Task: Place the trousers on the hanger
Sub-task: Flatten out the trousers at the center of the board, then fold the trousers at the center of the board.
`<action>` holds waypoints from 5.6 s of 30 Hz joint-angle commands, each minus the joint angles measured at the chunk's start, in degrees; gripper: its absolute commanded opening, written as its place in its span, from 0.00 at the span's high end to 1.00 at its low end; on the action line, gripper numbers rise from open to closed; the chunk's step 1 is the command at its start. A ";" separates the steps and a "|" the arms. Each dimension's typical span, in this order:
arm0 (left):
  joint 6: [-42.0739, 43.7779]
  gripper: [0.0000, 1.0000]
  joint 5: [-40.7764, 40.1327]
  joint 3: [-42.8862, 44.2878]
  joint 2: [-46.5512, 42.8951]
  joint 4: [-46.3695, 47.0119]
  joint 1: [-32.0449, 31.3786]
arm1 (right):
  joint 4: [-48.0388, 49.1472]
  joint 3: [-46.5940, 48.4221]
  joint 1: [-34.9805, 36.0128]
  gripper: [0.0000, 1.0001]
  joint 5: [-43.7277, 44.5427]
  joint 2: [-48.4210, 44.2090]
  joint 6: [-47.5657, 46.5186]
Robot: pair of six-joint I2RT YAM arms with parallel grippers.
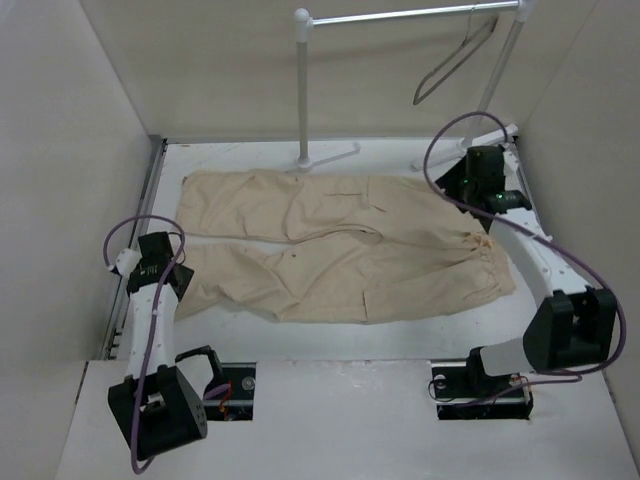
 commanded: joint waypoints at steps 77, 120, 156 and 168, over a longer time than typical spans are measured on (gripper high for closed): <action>9.68 1.00 -15.66 61.93 49.83 2.76 -2.78 | -10.42 10.86 -13.71 0.97 4.43 7.66 0.38; -9.82 0.26 13.53 16.43 42.46 32.02 4.25 | 9.26 -10.73 -11.68 0.34 -9.81 0.57 3.63; -7.73 0.97 -1.31 15.65 36.52 22.81 7.76 | 4.61 -19.77 -18.28 0.96 -5.06 1.55 10.30; -4.56 0.48 -11.44 9.31 23.68 12.60 5.92 | -0.40 -32.81 -21.97 0.57 -9.81 -14.03 6.81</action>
